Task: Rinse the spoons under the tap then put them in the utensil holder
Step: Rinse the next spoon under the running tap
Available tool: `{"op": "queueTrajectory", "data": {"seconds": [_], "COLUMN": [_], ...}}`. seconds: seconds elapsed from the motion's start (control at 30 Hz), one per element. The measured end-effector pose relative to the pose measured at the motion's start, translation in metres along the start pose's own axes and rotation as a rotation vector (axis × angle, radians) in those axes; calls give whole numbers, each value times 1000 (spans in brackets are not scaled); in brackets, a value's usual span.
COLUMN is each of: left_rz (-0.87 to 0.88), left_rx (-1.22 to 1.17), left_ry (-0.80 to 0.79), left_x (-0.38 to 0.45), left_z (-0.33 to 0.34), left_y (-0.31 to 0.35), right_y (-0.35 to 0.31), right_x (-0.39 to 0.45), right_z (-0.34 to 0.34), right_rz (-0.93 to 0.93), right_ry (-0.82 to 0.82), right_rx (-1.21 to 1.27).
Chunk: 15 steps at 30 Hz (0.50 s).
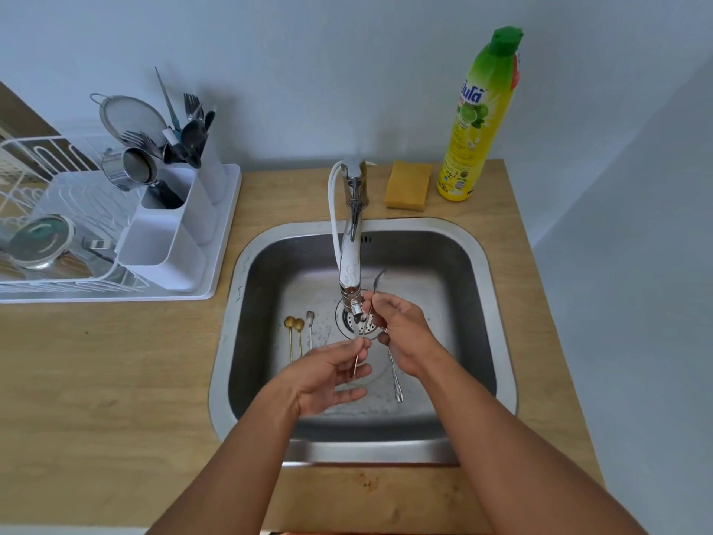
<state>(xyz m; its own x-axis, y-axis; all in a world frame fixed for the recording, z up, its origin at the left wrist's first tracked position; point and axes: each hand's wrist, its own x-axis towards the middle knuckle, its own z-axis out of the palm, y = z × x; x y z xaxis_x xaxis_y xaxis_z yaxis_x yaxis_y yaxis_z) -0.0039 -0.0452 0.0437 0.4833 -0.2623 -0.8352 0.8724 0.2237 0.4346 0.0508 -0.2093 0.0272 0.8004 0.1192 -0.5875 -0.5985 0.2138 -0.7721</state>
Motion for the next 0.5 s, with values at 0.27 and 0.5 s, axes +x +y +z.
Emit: {"op": "queueTrajectory", "data": {"seconds": [0.27, 0.5], "left_rz": [220, 402], "left_rx": [185, 493], "left_ry": [284, 413], "left_x": [15, -5], "left_z": [21, 13], "left_y": [32, -16], "right_y": [11, 4], "right_x": [-7, 4], "right_z": [16, 15], "right_rz": [26, -60], "right_ry": [-33, 72], "right_rx": [120, -94]}}
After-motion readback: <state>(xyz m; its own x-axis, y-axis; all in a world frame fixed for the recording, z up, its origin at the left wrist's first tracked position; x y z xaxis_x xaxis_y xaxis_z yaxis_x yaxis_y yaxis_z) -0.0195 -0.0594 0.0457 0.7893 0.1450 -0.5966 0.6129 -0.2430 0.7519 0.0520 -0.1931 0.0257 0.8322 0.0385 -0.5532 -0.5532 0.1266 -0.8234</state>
